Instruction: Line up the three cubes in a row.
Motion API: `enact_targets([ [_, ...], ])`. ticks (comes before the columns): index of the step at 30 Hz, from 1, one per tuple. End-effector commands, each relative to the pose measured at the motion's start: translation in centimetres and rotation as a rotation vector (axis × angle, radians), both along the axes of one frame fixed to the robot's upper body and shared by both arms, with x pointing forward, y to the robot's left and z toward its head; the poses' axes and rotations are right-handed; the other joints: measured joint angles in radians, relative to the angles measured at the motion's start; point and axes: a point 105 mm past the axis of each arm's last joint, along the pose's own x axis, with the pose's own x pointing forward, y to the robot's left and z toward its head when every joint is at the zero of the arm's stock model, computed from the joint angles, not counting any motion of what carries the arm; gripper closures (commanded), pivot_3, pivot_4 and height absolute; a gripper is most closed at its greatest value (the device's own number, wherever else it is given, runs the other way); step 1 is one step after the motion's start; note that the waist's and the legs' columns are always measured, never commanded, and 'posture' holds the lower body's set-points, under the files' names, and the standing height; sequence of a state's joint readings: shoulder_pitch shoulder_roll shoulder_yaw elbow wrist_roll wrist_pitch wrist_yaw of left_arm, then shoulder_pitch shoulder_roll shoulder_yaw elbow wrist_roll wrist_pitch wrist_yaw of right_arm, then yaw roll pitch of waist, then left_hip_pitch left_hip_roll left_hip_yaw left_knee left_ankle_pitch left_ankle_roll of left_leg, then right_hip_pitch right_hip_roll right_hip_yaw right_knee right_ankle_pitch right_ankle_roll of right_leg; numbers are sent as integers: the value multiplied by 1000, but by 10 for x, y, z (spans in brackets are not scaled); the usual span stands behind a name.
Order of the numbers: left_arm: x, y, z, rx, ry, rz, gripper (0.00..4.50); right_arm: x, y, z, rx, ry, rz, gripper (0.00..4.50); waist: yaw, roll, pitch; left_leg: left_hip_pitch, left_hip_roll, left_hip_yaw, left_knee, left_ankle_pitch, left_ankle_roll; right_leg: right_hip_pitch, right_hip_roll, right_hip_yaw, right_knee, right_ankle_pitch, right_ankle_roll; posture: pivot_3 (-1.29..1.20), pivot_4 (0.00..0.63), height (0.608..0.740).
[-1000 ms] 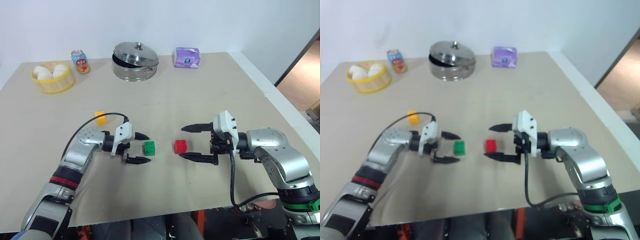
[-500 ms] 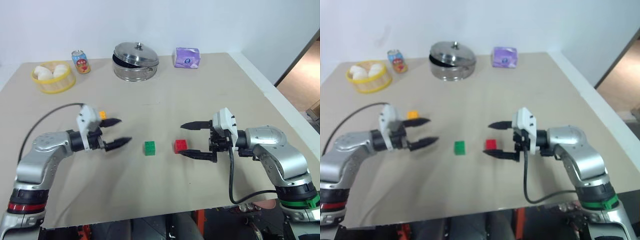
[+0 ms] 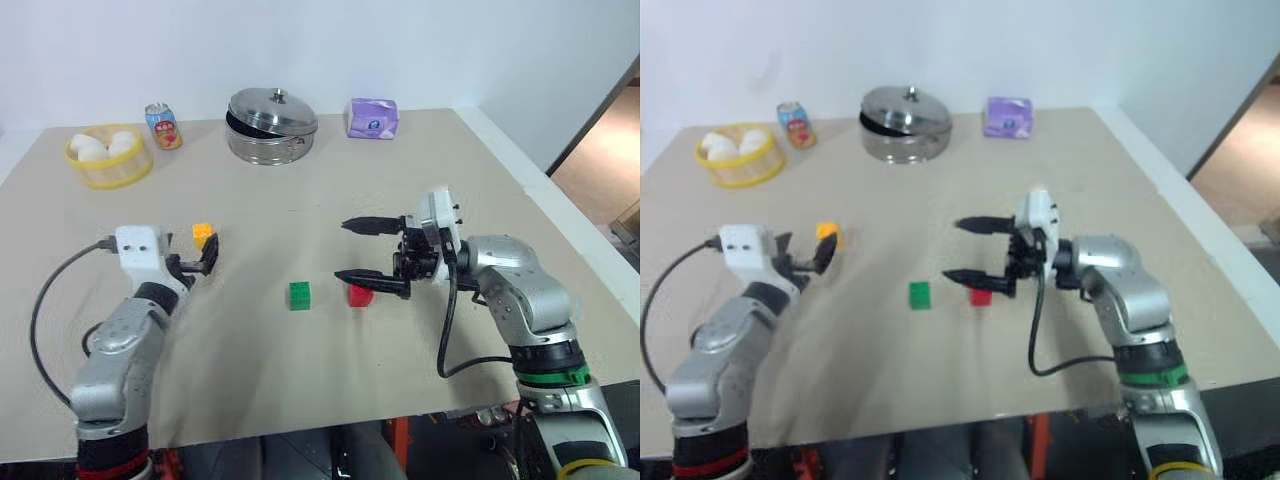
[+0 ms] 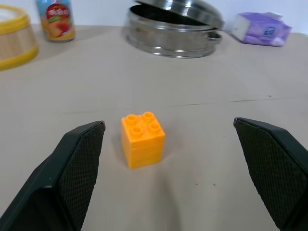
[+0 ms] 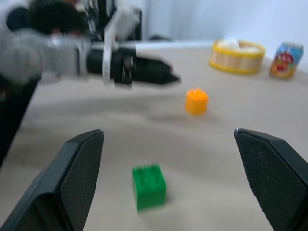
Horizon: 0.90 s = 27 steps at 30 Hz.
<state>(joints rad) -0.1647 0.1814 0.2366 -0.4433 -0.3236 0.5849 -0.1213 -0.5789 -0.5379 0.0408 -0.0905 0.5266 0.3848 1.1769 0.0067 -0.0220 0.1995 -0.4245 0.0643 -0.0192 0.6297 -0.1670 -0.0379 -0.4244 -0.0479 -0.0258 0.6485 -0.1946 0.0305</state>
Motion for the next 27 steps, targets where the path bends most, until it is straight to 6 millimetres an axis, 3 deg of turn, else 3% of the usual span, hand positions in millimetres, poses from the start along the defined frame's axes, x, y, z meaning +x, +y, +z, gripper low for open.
enact_targets([
  [1,5,-1,7,-6,-43,61,73,2,3,8,-4,-52,12,0,0,0,0,0,0,0,0,0,0,0,0,0,0,0,0,0,150,740],
  [11,26,3,-10,-14,7,181,73,4,6,4,-49,-65,4,0,0,0,0,0,0,0,0,0,0,0,1,1,0,0,0,0,150,740],
  [27,48,5,-25,30,44,196,73,3,0,1,-85,-80,-30,0,0,0,0,0,0,0,0,0,0,-1,1,1,-1,0,0,0,150,740],
])
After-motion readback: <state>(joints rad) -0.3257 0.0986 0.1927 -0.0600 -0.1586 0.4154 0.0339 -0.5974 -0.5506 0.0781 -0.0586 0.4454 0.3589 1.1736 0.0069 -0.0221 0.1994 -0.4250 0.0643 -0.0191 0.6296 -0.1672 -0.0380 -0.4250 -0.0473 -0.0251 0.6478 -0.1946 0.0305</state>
